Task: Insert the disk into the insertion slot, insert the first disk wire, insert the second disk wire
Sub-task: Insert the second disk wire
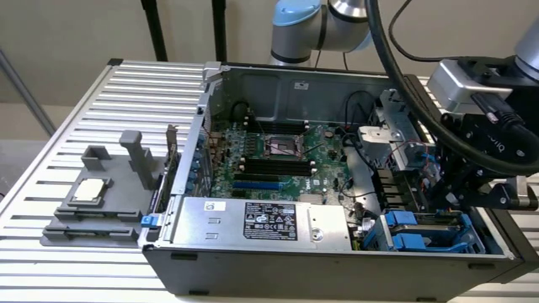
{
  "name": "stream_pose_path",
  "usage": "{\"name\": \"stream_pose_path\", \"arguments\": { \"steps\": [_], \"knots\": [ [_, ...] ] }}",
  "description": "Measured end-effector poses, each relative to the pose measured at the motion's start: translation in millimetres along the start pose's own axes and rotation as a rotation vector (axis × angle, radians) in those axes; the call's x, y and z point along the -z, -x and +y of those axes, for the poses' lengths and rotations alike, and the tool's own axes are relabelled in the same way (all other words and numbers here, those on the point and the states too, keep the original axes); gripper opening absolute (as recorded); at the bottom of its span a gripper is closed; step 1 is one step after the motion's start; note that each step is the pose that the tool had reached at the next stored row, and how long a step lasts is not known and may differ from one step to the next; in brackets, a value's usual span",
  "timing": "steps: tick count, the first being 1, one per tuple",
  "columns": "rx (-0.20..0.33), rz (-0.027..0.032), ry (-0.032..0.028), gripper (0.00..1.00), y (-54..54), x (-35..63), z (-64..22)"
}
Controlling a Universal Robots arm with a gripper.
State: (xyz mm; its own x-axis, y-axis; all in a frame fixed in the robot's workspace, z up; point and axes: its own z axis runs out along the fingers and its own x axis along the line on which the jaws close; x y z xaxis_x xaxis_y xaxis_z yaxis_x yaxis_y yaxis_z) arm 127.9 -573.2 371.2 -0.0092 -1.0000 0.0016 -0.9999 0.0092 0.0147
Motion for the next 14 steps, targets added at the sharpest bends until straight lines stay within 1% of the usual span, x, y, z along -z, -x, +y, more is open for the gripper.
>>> {"name": "stream_pose_path", "arguments": {
  "steps": [2,3,4,5,7,9,11,14],
  "knots": [
    [0.000,-0.0043,-0.0163,0.16,-1.3,-1.1,2.6],
    [0.000,-0.0064,-0.0260,0.16,-1.8,-1.7,3.6],
    [0.000,-0.0077,-0.0328,0.16,-2.2,-2.4,4.5],
    [0.000,-0.0087,-0.0367,0.16,-2.5,-3.7,5.2],
    [0.000,-0.0100,-0.0398,0.16,-2.8,-7.2,6.0],
    [0.000,-0.0112,-0.0408,0.16,-2.8,-10.8,6.0],
    [0.000,-0.0135,-0.0419,0.16,-2.8,-14.3,6.0],
    [0.000,-0.0186,-0.0450,0.16,-2.8,-19.2,6.0]
  ]
}}
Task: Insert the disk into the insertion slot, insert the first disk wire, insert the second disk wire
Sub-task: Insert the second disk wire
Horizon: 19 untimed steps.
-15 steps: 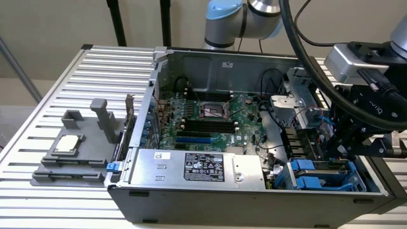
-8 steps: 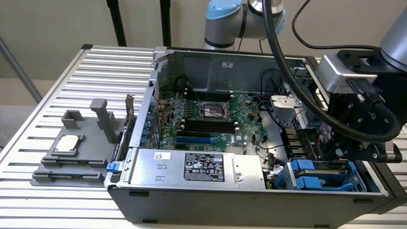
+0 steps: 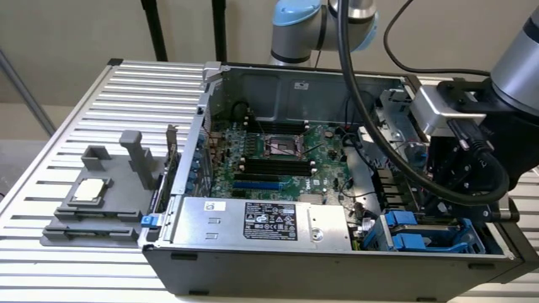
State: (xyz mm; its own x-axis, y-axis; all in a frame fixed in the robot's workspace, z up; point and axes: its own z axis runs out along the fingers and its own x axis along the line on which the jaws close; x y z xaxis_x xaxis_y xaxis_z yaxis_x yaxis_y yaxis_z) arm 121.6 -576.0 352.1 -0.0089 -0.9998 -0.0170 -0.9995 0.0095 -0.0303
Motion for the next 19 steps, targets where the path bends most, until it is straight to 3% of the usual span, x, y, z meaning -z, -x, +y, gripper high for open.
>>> {"name": "stream_pose_path", "arguments": {
  "steps": [4,7,13,19],
  "knots": [
    [0.000,-0.0105,-0.0046,0.16,0.0,-2.4,0.0],
    [0.000,-0.0153,-0.0089,0.16,0.0,-3.8,0.1],
    [0.000,-0.0209,-0.0190,0.16,-0.1,-6.7,0.2],
    [0.000,-0.0235,-0.0236,0.16,-0.1,-8.6,0.3]
  ]
}}
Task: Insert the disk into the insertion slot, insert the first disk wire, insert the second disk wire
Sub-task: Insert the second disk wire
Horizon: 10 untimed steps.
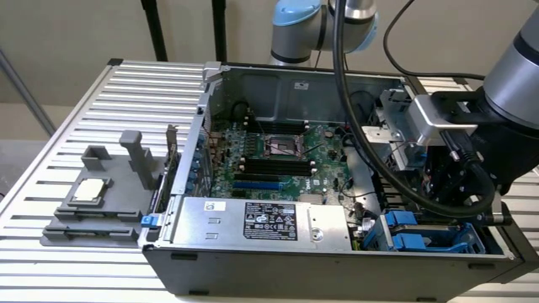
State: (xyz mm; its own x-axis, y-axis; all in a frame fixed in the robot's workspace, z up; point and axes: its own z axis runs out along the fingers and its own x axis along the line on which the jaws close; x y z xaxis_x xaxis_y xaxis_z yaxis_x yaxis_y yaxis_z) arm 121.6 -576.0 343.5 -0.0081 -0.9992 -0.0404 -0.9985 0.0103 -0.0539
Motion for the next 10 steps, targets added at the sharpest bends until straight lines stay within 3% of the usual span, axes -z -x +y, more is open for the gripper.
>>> {"name": "stream_pose_path", "arguments": {
  "steps": [10],
  "knots": [
    [0.000,-0.0002,-0.0017,0.16,0.0,-0.6,0.0]
  ]
}}
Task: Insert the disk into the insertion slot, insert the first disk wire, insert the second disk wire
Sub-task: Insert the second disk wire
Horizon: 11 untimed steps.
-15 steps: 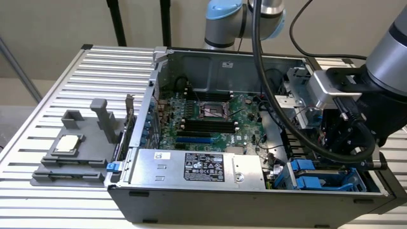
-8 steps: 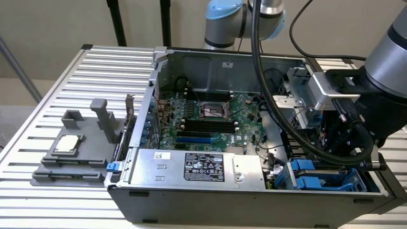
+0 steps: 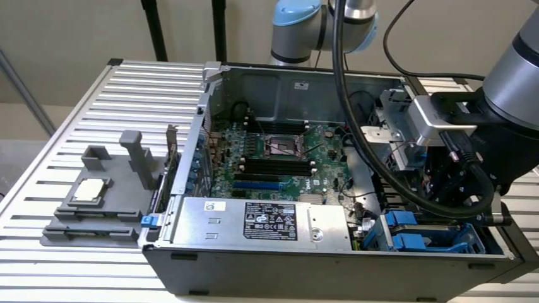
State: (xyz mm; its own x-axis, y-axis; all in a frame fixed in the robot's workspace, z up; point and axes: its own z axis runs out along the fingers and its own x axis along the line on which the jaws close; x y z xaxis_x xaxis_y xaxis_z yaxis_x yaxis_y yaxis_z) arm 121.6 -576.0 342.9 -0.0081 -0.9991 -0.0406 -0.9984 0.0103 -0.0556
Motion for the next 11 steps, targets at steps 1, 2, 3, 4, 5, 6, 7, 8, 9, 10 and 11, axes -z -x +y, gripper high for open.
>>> {"name": "stream_pose_path", "arguments": {
  "steps": [1,2,3,4,5,6,7,8,9,10,11],
  "knots": [
    [0.000,0.0000,0.0000,0.16,0.0,0.0,0.0],
    [0.000,0.0000,0.0000,0.16,0.0,0.0,0.0],
    [0.000,0.0000,0.0000,0.16,0.0,0.0,0.0],
    [0.000,0.0000,0.0000,0.16,0.0,0.0,0.0],
    [0.000,0.0000,0.0000,0.16,0.0,0.0,0.0],
    [0.000,-0.0001,0.0000,0.16,0.0,0.0,0.0],
    [0.000,-0.0002,0.0000,0.16,0.0,0.0,0.0],
    [0.000,-0.0002,0.0000,0.16,0.0,0.1,0.0],
    [0.000,-0.0002,0.0000,0.16,0.0,0.3,-0.1],
    [0.000,0.0000,0.0000,0.16,0.0,0.6,-0.2],
    [0.000,0.0002,0.0000,0.16,0.0,1.0,-0.4]
  ]
}}
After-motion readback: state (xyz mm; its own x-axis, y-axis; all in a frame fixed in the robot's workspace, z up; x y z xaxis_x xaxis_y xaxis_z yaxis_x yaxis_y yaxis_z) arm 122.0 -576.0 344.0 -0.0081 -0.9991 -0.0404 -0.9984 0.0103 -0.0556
